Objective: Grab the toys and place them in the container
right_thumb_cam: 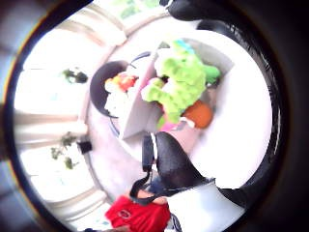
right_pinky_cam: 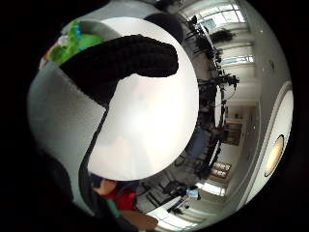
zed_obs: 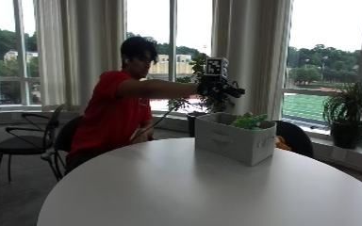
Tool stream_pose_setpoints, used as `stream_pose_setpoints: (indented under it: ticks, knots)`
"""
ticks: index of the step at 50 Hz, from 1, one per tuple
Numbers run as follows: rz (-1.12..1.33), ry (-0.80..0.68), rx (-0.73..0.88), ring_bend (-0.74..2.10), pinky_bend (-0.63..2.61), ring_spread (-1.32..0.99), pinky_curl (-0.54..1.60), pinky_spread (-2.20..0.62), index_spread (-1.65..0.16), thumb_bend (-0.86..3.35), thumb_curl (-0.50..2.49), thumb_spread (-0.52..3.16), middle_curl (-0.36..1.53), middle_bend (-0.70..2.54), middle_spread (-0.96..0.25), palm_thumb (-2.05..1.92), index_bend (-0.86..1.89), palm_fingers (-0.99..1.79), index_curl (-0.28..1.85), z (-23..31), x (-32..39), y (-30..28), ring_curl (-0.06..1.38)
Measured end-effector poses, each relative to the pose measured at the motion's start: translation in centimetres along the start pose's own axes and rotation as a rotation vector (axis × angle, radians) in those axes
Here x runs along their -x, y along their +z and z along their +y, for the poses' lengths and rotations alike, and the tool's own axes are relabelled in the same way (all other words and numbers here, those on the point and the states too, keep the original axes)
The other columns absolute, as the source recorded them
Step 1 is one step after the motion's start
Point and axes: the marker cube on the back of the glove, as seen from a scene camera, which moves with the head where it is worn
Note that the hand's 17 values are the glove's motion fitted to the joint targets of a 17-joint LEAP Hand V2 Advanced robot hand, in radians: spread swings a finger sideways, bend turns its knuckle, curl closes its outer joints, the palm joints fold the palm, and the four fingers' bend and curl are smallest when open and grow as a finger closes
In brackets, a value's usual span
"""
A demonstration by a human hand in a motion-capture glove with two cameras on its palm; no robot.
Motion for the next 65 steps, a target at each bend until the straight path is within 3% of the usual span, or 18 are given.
stream_pose_setpoints:
  ticks: [7,12,16,20,47,65]
  knots:
    - [0.08,0.094,-0.002,0.47,1.29,-0.03,0.43,0.01,-0.46,-0.04,0.59,1.07,0.3,0.15,-0.1,-0.02,0.14,-0.12,0.53,2.3,-5.1,3.1,0.29]
    - [0.04,-0.082,0.032,0.46,1.24,-0.03,0.41,0.04,-0.46,-0.04,0.54,1.1,0.29,0.16,-0.11,-0.03,0.16,-0.11,0.5,4.5,-9.7,5.3,0.28]
    - [0.015,0.104,0.057,0.45,1.21,-0.03,0.39,0.06,-0.46,-0.04,0.51,1.12,0.29,0.16,-0.11,-0.02,0.17,-0.09,0.48,5.7,-11.3,6.8,0.28]
    - [-0.012,0.146,0.052,0.44,1.18,-0.03,0.37,0.07,-0.46,-0.02,0.48,1.14,0.29,0.15,-0.11,0.0,0.17,-0.09,0.47,6.6,-13.6,7.7,0.28]
    - [0.004,0.239,0.024,0.42,1.04,-0.09,0.32,0.08,-0.49,-0.02,0.4,1.19,0.25,0.15,-0.14,0.08,0.26,-0.02,0.47,15.7,-20.2,13.2,0.29]
    - [-0.072,0.263,0.021,0.42,1.02,-0.11,0.31,0.08,-0.5,-0.02,0.38,1.2,0.25,0.15,-0.15,0.09,0.27,-0.02,0.47,17.6,-23.0,15.5,0.29]
